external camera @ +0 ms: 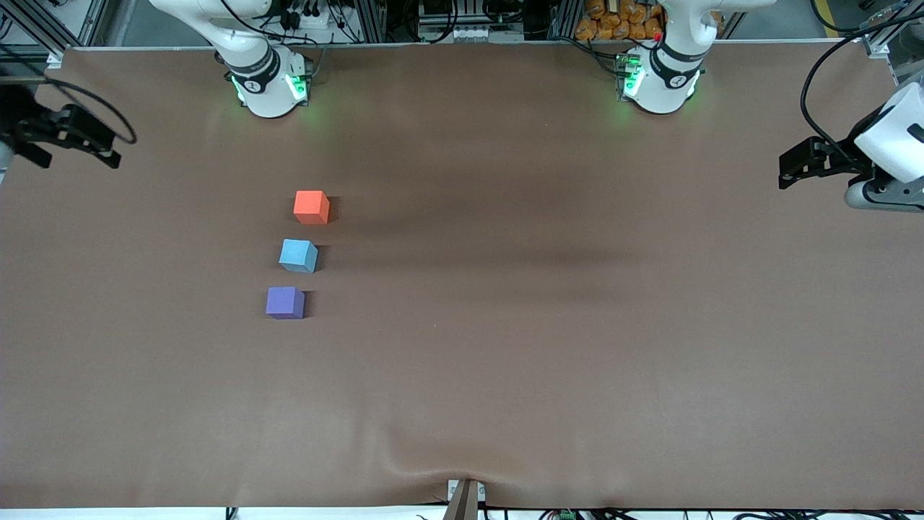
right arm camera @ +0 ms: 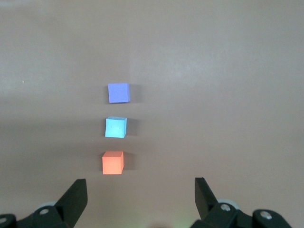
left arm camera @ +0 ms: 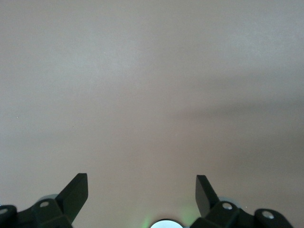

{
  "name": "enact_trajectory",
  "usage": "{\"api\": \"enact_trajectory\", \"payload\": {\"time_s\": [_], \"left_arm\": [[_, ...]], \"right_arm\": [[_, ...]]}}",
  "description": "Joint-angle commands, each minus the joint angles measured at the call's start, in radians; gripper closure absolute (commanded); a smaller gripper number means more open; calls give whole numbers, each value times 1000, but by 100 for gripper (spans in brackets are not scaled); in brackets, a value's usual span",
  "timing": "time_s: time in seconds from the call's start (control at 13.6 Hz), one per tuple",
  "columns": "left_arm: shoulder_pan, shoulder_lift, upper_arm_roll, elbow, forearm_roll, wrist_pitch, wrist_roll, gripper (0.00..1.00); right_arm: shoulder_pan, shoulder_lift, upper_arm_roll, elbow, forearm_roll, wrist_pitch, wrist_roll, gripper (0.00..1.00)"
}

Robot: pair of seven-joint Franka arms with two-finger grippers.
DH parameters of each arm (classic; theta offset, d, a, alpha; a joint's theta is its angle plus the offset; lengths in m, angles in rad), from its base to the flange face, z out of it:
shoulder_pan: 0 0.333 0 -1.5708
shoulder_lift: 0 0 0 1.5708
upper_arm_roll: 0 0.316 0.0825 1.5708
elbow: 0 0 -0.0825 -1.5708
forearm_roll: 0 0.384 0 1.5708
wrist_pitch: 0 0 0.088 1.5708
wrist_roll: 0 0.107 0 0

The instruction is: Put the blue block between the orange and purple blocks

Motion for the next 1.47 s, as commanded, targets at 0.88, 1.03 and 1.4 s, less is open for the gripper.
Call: {"api": "enact_trajectory", "payload": {"time_s": [0.88, 1.03, 1.4], "left_arm": [[0, 0, -1, 3, 1, 10, -18, 0], [0, 0, 1, 0, 1, 13, -18, 0], [0, 3, 1, 1, 3, 14, -18, 0]], "right_arm": [[32, 70, -29, 118, -5, -14, -17, 0], [29, 70, -30, 117, -8, -31, -45, 0], [22, 70, -41, 117, -5, -32, -94, 0]]}}
